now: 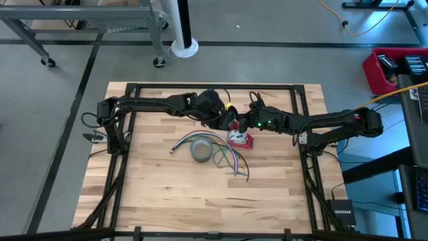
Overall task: Coil cords
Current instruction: Coil the green wire into the spool
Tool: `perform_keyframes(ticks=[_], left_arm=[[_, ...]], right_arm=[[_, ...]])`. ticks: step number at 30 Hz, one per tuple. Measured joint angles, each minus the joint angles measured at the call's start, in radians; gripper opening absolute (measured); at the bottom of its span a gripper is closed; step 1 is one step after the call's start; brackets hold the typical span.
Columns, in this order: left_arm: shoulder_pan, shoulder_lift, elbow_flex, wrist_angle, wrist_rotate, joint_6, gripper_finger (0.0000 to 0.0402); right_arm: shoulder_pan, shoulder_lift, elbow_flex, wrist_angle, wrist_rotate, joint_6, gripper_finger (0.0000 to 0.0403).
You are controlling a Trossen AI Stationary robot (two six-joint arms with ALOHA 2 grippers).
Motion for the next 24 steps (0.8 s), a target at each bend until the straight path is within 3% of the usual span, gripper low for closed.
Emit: perform_keyframes(ticks=[13,24], left_arm=[[-0.071,0.0,0.001,-0.233,-0.154,0.171,0.0],[-0.086,0.0,0.002,-0.286,-0.22,0.25,0.0002]], right_arm=[[0.001,-0.001,0.0,0.04,-0.087,0.033,0.0003],[0.0,-0.017,0.0,0.009,-0.244,0.063,0.0003]])
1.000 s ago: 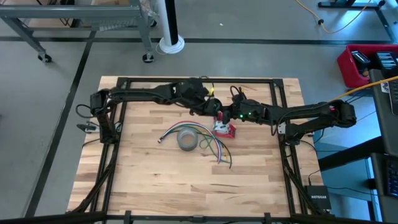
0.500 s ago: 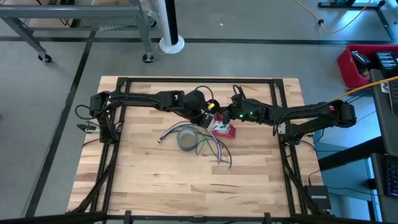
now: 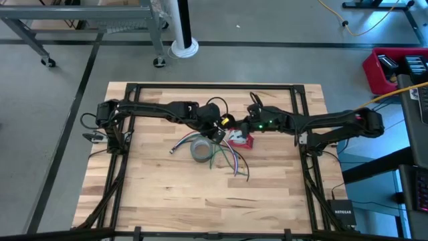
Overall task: Coil cords
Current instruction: Coil the green wire into the spool
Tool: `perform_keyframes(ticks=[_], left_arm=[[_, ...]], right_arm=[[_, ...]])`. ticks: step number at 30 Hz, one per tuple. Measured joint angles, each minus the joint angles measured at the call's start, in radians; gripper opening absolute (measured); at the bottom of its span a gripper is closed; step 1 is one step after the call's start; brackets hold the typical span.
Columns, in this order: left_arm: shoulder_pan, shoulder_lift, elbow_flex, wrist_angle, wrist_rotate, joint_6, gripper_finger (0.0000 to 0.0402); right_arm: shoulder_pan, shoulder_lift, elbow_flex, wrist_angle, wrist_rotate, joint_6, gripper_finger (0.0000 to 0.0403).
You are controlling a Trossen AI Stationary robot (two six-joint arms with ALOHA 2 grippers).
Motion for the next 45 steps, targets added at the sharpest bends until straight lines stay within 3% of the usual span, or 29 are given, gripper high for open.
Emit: perform_keyframes(ticks=[14,22,26,32,45], left_arm=[[-0.008,0.001,-0.003,-0.027,-0.039,0.099,0.0036],[-0.03,0.001,-0.003,0.036,-0.127,0.171,0.0024],[-0.041,0.008,-0.002,0.04,-0.161,0.212,0.0027],[-0.052,0.057,-0.002,0.047,-0.176,0.279,0.0045],[-0.051,0.099,-0.002,0.031,-0.167,0.252,0.0074]], right_arm=[[0.001,-0.236,-0.02,-0.347,-0.058,0.025,0.0003],[0.001,-0.324,-0.16,-0.309,-0.117,0.126,0.0003],[0.001,-0.344,-0.214,-0.209,-0.126,0.146,0.0003],[0.001,-0.345,-0.238,-0.091,-0.177,0.143,0.0003],[0.001,-0.344,-0.239,-0.086,-0.18,0.122,0.0003]])
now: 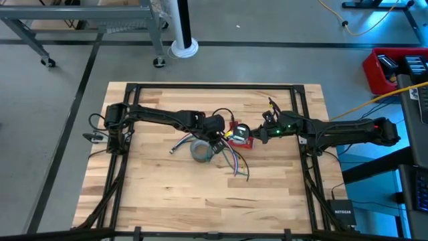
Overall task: Coil cords
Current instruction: Coil the green wire into the spool
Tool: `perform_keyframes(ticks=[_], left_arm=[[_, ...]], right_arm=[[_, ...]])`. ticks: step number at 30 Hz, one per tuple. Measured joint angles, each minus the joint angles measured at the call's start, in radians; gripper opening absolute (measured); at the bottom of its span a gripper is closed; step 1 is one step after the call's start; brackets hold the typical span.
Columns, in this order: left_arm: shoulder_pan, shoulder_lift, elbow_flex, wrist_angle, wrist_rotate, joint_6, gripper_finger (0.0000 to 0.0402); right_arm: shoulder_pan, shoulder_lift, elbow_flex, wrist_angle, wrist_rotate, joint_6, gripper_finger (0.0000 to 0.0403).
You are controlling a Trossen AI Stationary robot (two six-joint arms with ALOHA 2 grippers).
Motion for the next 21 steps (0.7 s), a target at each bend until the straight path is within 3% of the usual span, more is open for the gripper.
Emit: perform_keyframes(ticks=[5,12,21], left_arm=[[0.0,-0.002,0.0,-0.045,0.0,0.008,0.0059],[0.004,-0.002,0.0,-0.133,-0.006,0.006,0.0006],[0.027,-0.005,0.0,-0.128,-0.008,-0.001,0.0001]], right_arm=[[0.0,0.0,0.0,-0.001,-0.002,0.0,0.0003],[0.0,0.001,0.0,-0.004,-0.01,0.0,0.0003],[0.0,0.002,0.0,-0.043,-0.082,0.0,0.0003]])
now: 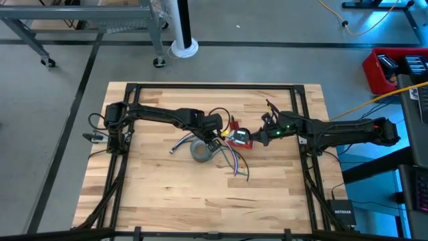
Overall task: Coil cords
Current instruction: Coil the green wire into the spool
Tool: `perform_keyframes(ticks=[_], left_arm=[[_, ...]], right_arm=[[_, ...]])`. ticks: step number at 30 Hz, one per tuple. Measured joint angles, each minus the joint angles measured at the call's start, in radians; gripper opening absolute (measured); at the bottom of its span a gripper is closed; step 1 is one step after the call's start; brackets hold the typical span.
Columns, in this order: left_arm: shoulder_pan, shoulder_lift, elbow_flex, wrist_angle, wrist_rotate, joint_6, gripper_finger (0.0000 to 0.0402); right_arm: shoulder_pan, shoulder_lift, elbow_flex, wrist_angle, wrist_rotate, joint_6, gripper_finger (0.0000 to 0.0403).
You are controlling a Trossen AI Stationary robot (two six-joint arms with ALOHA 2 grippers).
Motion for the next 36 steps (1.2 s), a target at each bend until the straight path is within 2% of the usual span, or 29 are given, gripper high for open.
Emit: perform_keyframes(ticks=[3,10,18,21,25,30,36], left_arm=[[0.003,-0.02,0.0,0.002,-0.005,-0.002,0.0001],[0.02,-0.105,0.0,0.006,-0.089,-0.028,0.0],[0.103,-0.117,0.0,0.037,-0.082,-0.048,0.0],[0.131,-0.117,0.0,0.08,-0.04,-0.074,0.0],[0.164,-0.116,0.0,0.111,0.075,-0.116,0.0],[0.173,-0.111,0.0,0.111,0.134,-0.137,0.0],[0.174,-0.111,0.0,0.116,0.193,-0.047,0.0005]], right_arm=[[0.0,0.0,0.0,-0.03,-0.006,0.0,0.0003],[0.0,0.0,0.0,-0.022,0.032,-0.004,0.0003],[-0.001,-0.001,0.002,0.03,0.085,-0.004,0.0003],[-0.001,0.0,0.002,0.029,0.104,-0.003,0.0003],[0.0,0.0,0.002,0.029,0.133,-0.004,0.0003],[0.0,0.0,0.002,0.039,0.169,-0.005,0.0003],[0.0,0.0,0.002,0.046,0.171,-0.005,0.0003]])
